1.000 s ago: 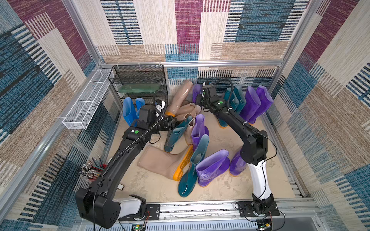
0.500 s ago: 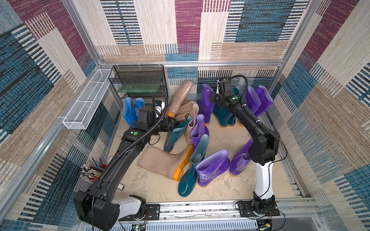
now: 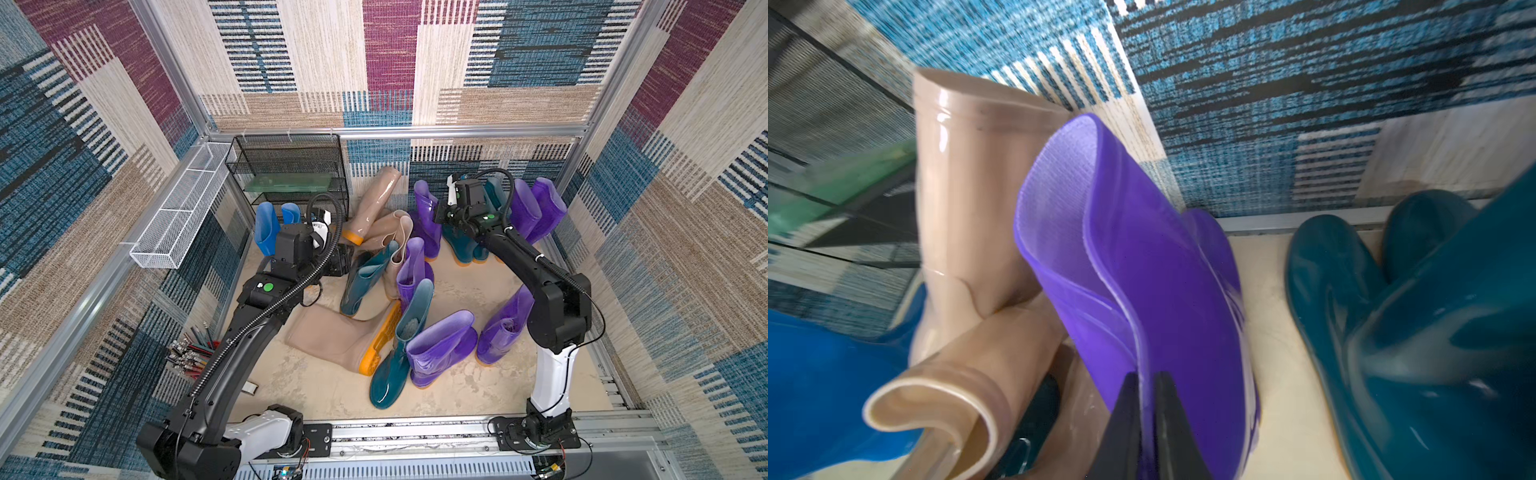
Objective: Match and arrange rain boots in pairs
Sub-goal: Adjust the rain boot at the center of the board, then pick up the rain boot at the center of the board.
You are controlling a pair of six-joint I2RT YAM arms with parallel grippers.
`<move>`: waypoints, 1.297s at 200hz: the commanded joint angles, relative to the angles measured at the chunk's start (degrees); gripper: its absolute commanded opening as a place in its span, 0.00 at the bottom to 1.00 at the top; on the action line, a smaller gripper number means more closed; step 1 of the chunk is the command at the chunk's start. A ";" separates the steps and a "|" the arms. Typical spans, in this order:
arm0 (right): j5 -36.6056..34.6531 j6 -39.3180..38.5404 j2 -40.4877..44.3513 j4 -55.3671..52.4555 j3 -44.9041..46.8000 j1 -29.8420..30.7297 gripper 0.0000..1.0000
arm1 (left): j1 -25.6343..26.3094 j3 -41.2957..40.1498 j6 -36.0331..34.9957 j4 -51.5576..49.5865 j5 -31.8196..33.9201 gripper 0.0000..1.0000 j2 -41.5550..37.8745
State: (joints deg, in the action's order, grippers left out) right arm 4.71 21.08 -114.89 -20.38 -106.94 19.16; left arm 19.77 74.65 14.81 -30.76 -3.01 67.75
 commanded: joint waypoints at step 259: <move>-23.21 2.65 33.92 -12.87 17.23 3.46 0.84 | 1.93 8.63 0.77 2.06 -7.22 0.67 4.84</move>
State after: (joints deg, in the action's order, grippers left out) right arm -5.04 23.31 -88.95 -30.74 -97.30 22.15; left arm 21.47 84.18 17.54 -32.45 -8.03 72.84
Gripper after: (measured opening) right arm 0.842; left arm 0.673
